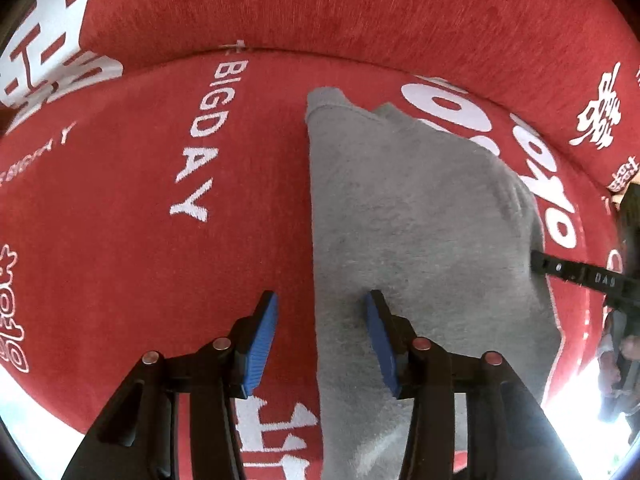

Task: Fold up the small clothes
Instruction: 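Lay the sweater edge back down and straighten it with both grippers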

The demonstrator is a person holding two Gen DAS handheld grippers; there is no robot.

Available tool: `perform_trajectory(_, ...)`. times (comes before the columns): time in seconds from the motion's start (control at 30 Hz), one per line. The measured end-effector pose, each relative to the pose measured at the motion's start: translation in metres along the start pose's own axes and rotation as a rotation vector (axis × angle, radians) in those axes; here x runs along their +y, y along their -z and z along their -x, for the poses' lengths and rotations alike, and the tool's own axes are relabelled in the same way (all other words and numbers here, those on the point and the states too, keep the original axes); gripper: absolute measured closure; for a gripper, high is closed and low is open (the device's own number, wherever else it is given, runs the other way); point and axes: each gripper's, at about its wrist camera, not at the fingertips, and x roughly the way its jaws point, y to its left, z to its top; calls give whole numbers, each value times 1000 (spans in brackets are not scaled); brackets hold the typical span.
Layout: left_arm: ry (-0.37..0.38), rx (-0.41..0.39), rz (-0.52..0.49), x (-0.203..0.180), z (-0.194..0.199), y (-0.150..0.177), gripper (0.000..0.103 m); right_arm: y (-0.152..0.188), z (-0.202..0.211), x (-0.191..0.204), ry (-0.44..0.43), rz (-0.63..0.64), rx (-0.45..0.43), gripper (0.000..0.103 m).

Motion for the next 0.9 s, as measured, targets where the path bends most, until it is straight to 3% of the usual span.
perform_trajectory(0.2, -93, -3, -25, -3, 12, 5, 46, 5, 20, 2, 19, -19, -15, 89)
perform_trajectory(0.47, -132, 45, -13, 1, 23, 36, 46, 58, 64, 43, -43, 50, -37, 89)
perform_trajectory(0.67, -146, 83, -4, -1, 18, 51, 46, 84, 46, 59, -7, 83, 17, 89)
perform_trajectory(0.9, -138, 88, 1, 1, 16, 54, 46, 92, 13, 43, 60, 40, 69, 95)
